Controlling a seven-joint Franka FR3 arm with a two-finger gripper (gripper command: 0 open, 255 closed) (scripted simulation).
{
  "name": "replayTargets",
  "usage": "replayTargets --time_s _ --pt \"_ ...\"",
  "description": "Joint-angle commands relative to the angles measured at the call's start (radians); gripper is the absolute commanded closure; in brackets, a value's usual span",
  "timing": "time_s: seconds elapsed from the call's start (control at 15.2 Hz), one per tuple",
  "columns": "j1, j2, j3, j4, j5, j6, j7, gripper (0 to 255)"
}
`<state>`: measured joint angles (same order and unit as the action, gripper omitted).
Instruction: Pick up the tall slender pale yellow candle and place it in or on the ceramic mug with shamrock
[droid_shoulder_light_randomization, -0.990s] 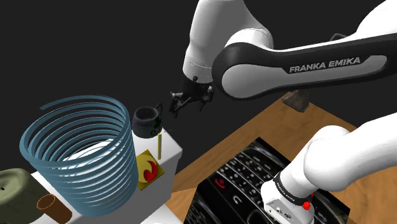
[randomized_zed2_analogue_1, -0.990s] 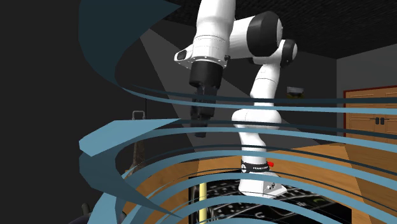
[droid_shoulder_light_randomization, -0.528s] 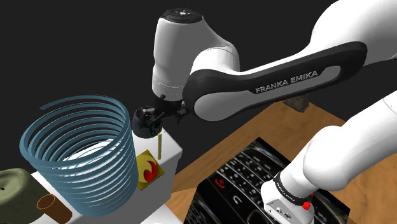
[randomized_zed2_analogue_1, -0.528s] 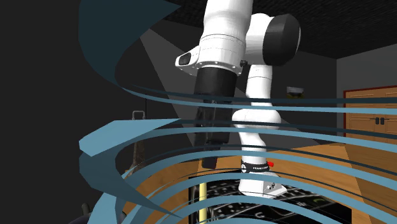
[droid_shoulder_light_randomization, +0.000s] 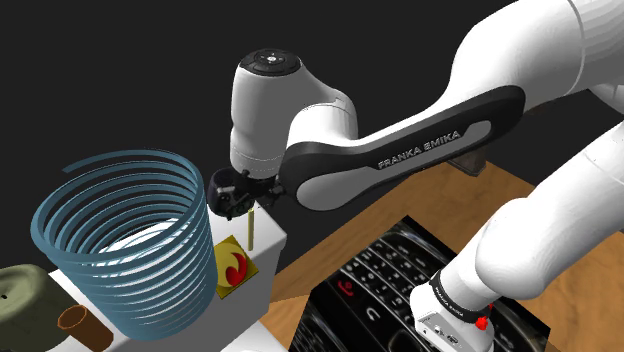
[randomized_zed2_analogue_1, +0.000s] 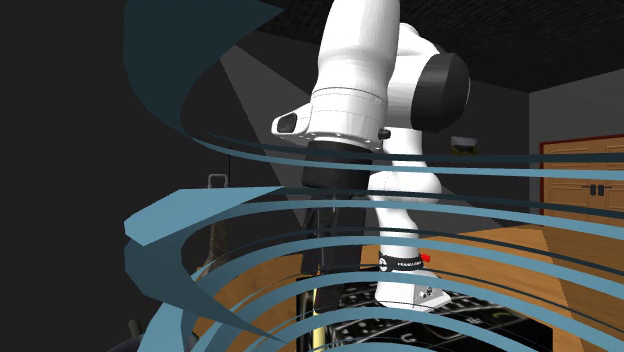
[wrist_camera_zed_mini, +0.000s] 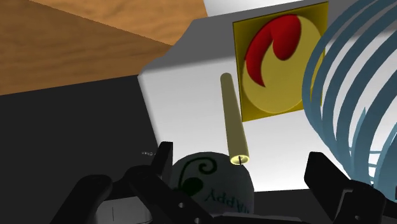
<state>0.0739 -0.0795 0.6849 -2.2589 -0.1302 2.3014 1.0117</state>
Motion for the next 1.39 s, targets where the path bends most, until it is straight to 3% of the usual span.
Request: replayTargets --time_s 0.0,0.4,0.46,1.06,1.32 --pt "-0.002 0.008 -0.001 -0.004 -0.008 0.011 0.003 0" --pt "-0.002 0.008 -0.001 -0.004 -0.008 0.011 0.003 0" --pt "-0.002 0.008 -0.001 -0.004 -0.008 0.011 0.003 255" --pt "-0.002 0.008 -0.001 -0.004 -0.008 0.011 0.003 255" --pt "0.001 -0.025 -0.007 0.023 0.025 -0.04 -0.026 255"
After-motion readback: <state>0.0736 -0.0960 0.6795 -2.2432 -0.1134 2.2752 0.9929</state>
